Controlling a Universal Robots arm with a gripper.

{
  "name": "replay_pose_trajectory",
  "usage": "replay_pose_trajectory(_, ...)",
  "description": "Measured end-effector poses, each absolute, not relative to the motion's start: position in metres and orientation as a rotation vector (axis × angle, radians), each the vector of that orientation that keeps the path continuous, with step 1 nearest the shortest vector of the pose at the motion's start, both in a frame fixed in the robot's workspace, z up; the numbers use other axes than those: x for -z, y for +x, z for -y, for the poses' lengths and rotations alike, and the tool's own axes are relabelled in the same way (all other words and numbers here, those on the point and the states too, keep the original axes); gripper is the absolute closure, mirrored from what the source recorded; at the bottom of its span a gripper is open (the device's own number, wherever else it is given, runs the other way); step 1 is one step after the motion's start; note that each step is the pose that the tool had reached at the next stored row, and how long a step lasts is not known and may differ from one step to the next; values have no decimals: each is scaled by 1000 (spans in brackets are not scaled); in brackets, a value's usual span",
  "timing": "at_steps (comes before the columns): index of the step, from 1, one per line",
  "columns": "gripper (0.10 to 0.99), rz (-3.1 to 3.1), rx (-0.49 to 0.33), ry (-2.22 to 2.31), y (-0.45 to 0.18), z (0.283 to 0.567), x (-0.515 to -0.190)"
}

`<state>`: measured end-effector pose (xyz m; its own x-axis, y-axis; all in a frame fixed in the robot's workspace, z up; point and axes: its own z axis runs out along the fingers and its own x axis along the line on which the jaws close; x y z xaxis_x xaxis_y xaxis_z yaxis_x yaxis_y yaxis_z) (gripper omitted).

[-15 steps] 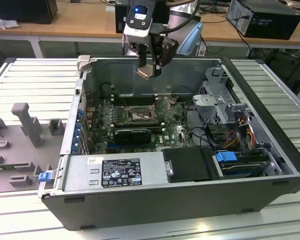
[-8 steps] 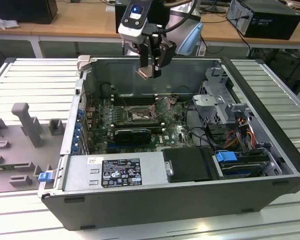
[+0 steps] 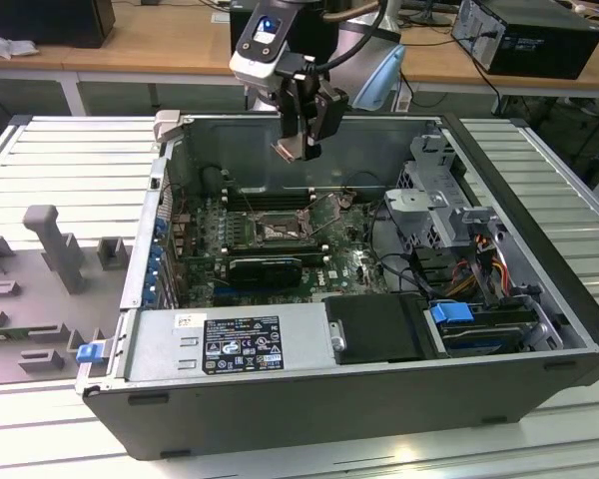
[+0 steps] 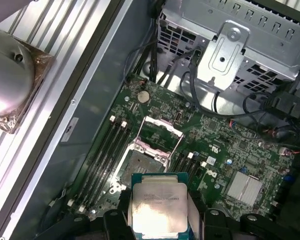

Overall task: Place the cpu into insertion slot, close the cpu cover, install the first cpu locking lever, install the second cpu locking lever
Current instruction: 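Place the cpu into insertion slot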

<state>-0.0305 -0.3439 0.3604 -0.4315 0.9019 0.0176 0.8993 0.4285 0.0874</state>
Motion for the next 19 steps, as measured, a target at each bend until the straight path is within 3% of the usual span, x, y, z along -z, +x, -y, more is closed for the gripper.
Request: replay_pose_trajectory(19,557,-2532,-126,1793,-30,344,-357)
